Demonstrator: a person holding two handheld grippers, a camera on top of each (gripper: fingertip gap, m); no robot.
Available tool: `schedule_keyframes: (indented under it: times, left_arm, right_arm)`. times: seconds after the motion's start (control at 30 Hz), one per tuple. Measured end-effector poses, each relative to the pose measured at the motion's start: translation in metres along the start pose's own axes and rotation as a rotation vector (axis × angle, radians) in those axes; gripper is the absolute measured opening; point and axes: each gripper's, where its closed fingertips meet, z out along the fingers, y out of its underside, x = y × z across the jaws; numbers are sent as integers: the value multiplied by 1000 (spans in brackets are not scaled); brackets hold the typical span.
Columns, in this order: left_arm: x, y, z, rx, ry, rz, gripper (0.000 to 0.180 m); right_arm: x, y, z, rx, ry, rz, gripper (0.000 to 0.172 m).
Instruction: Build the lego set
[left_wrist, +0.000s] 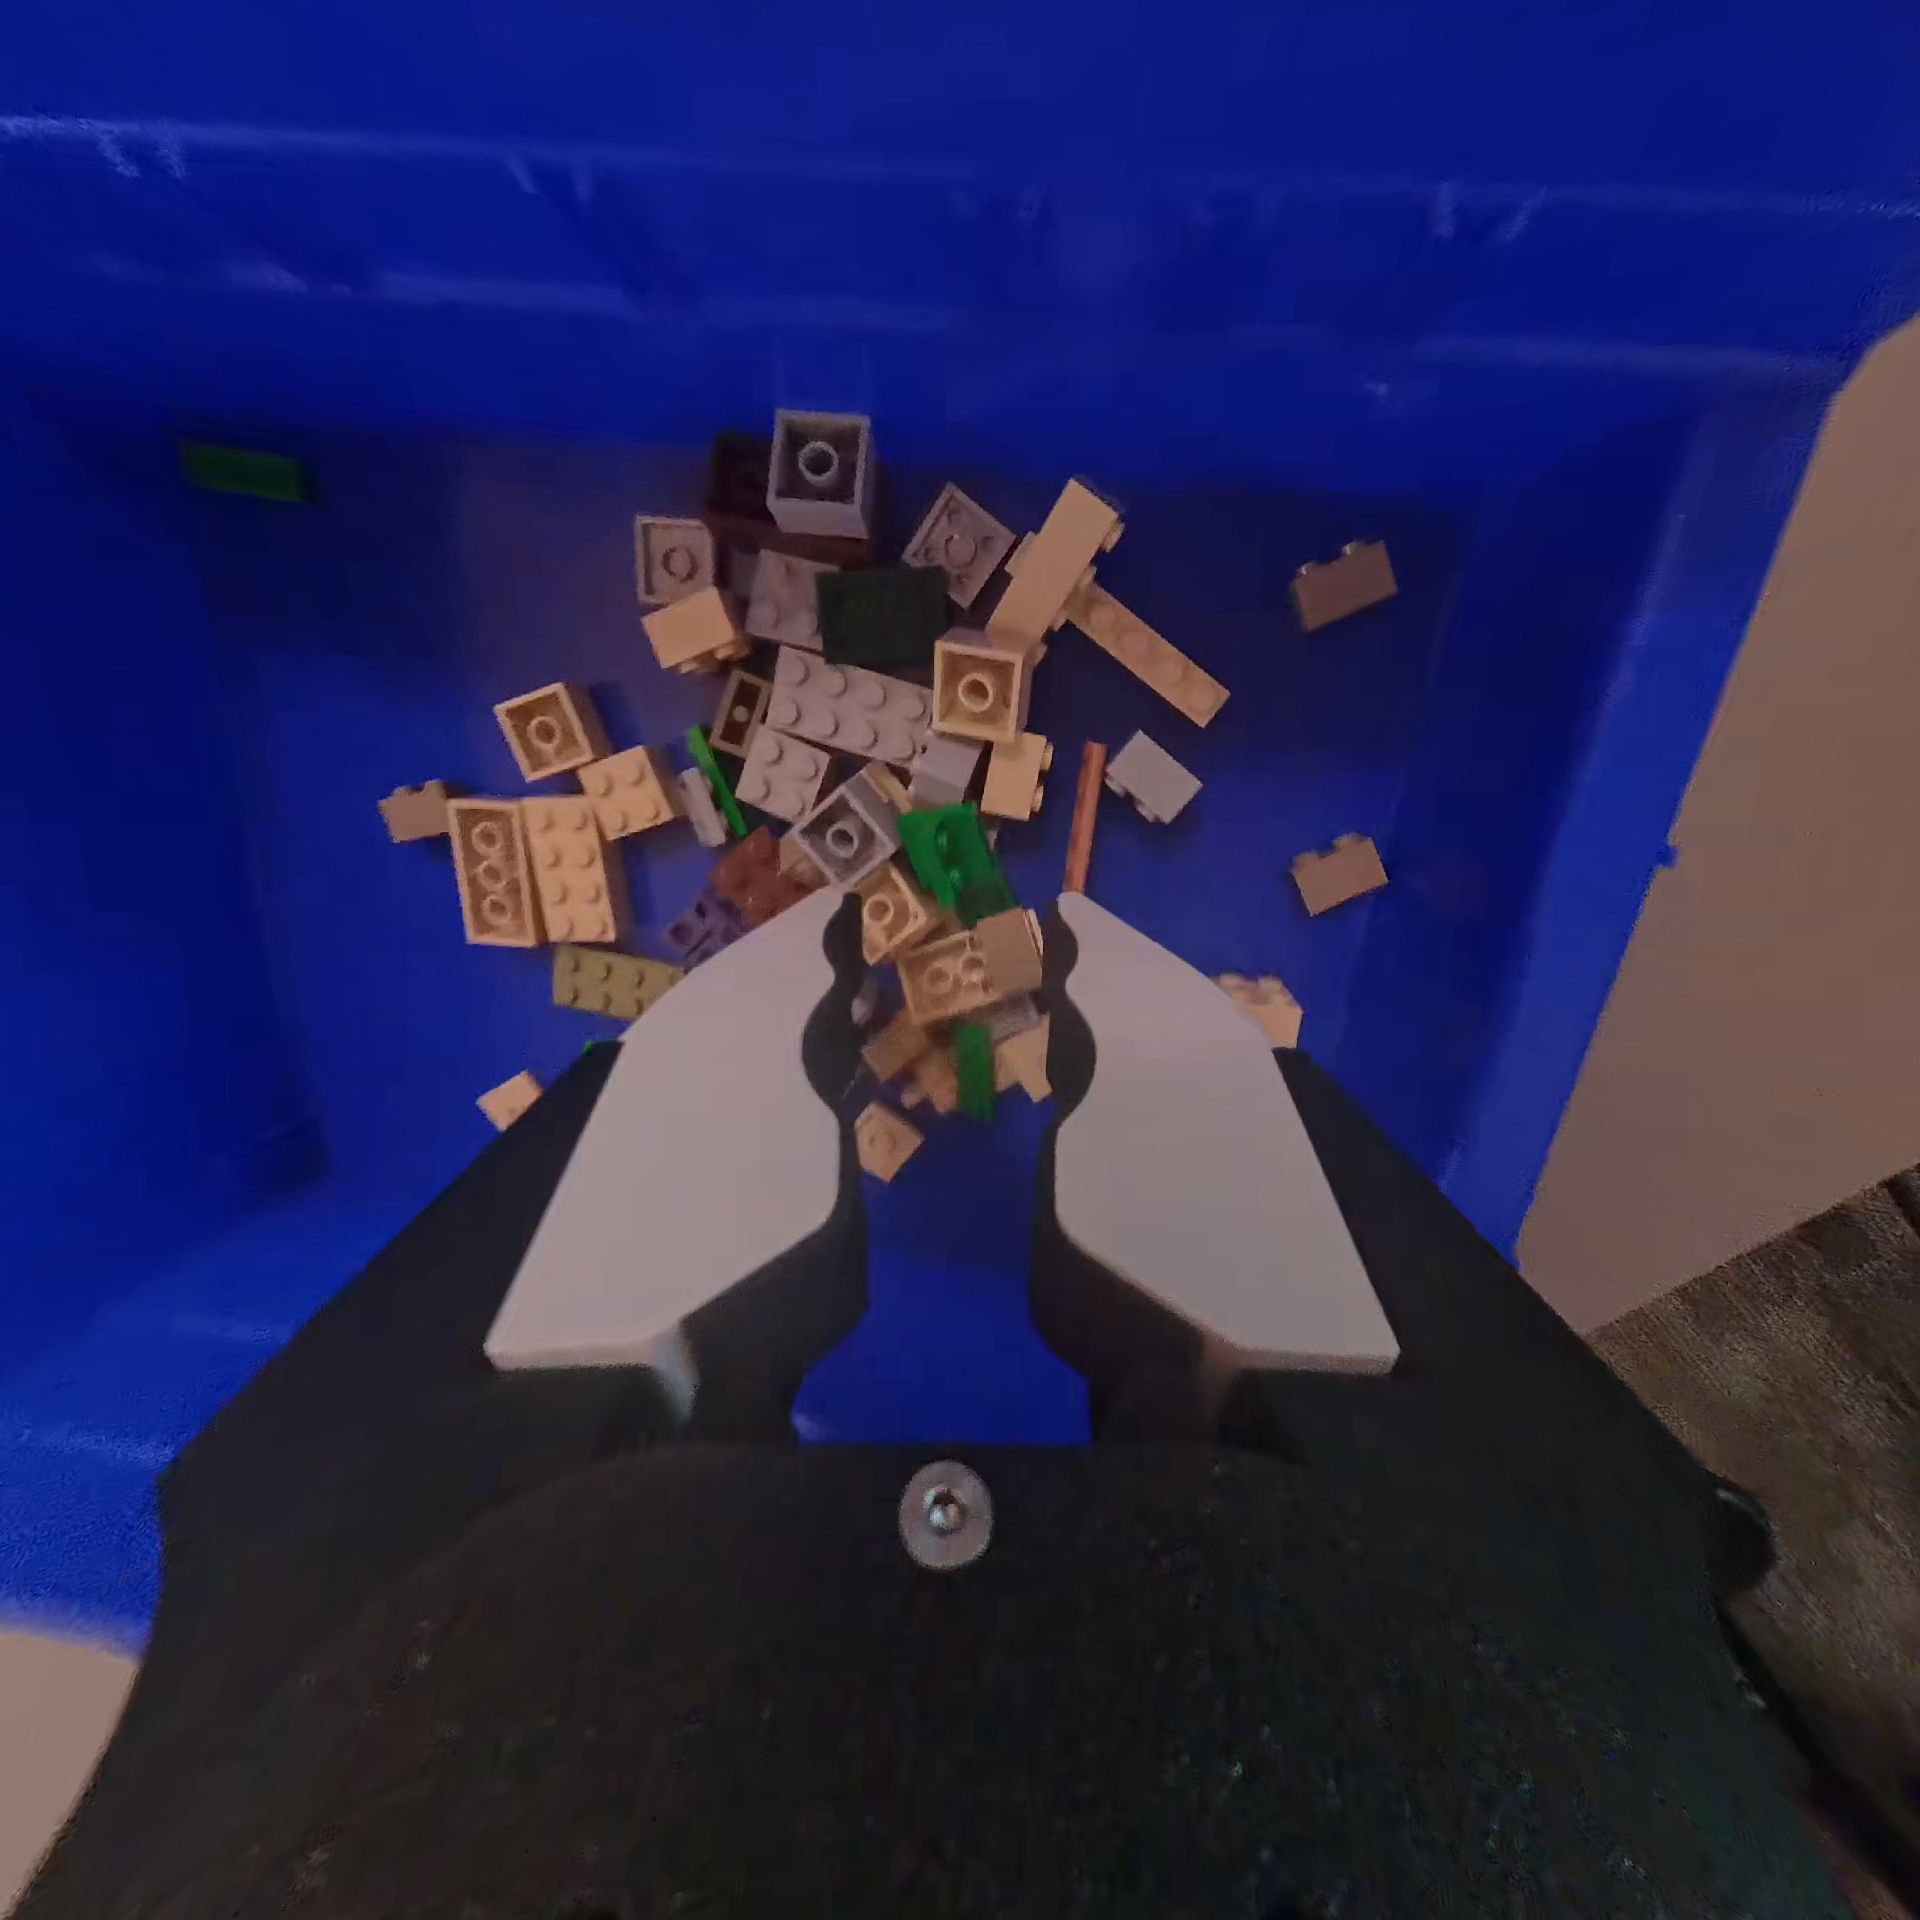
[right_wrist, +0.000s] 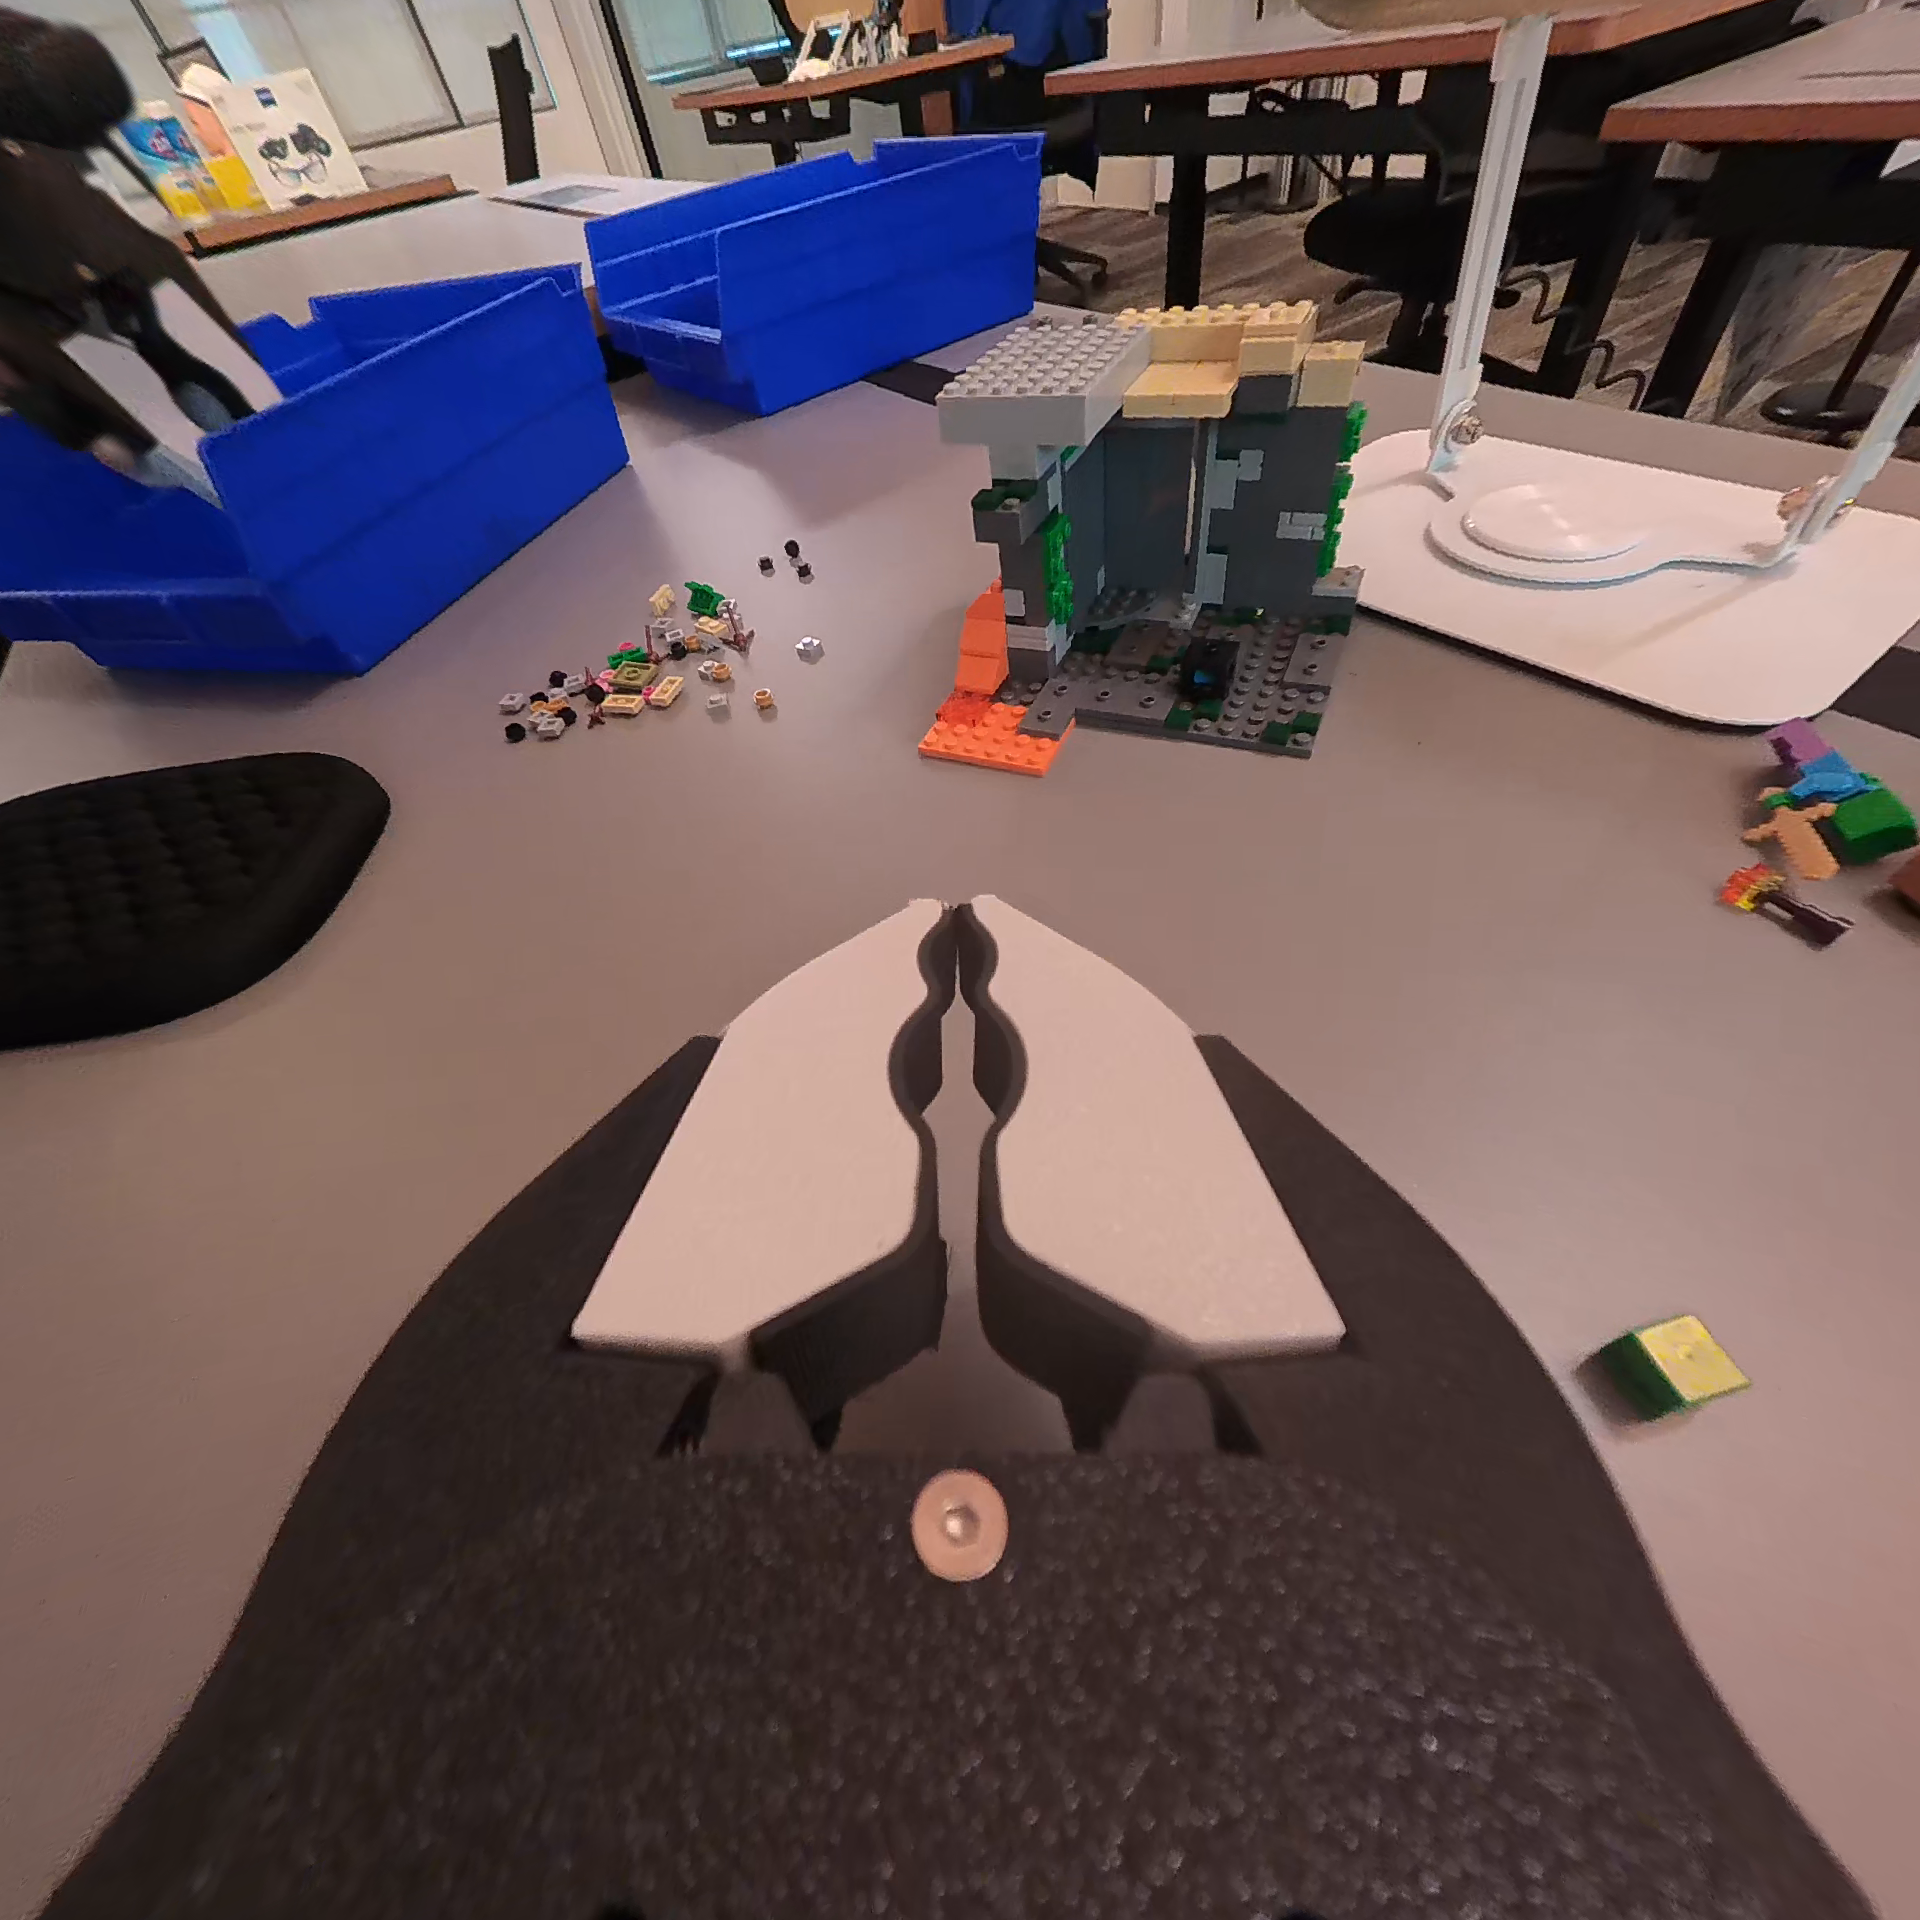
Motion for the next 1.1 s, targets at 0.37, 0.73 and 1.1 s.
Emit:
schedule_keyframes:
  times: [0.37, 0.73, 1.1]
  left_arm:
    - [-37, 11, 7, -56, -123, 19, 5]
    - [-88, 22, -28, 37, -323, -94, 22]
    - [-2, -1, -3, 39, 36, 80, 24]
  right_arm:
    - [6, -5, -2, 25, 62, -100, 0]
    - [18, -4, 2, 17, 105, -78, 0]
    - [23, -1, 2, 7, 118, -60, 0]
